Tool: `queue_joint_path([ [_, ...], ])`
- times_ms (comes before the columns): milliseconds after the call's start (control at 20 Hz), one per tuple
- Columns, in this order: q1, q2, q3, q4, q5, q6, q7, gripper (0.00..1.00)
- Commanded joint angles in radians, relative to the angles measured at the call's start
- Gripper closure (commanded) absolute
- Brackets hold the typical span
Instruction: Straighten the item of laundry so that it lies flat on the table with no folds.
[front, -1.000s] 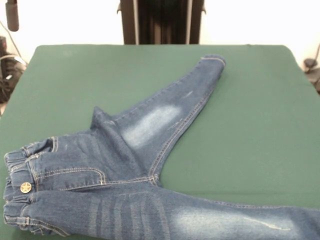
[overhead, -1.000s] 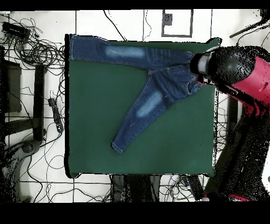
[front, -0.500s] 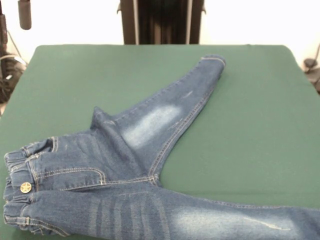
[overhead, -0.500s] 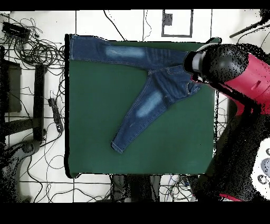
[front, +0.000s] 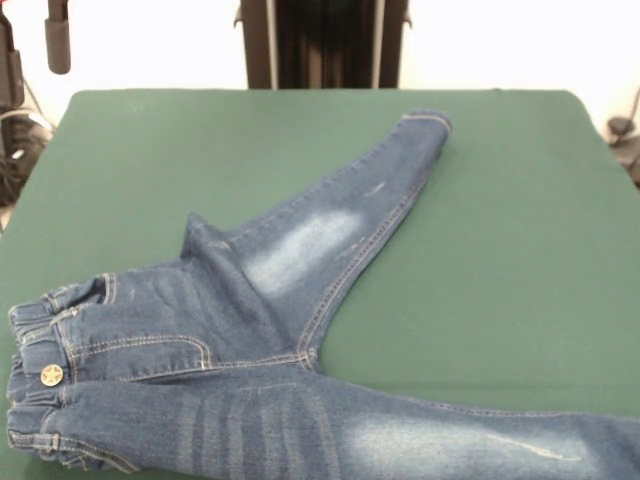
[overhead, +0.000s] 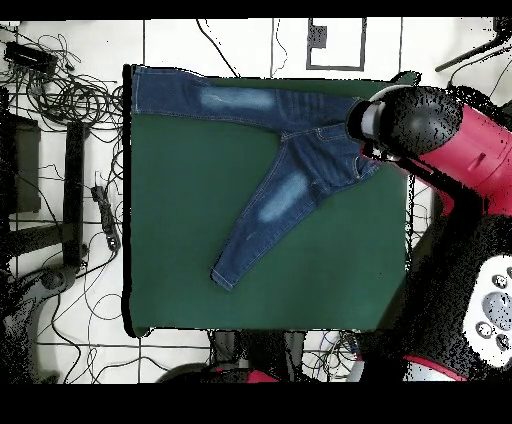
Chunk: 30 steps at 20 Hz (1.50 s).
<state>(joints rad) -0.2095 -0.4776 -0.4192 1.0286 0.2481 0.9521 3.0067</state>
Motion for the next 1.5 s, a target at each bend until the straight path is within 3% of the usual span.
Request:
queue_joint_path([
  [50,0.067,0.101,-0.011,0.143,0.058,0.017,0.364,0.00],
  [400,0.061,0.115,0.016,0.126,0.123,0.058,0.334,0.00],
  [700,0.057,0.184,0.047,0.080,0.158,0.005,0.284,0.00],
  [1500,0.060,0.232,0.038,0.046,0.174,0.006,0.224,0.00],
])
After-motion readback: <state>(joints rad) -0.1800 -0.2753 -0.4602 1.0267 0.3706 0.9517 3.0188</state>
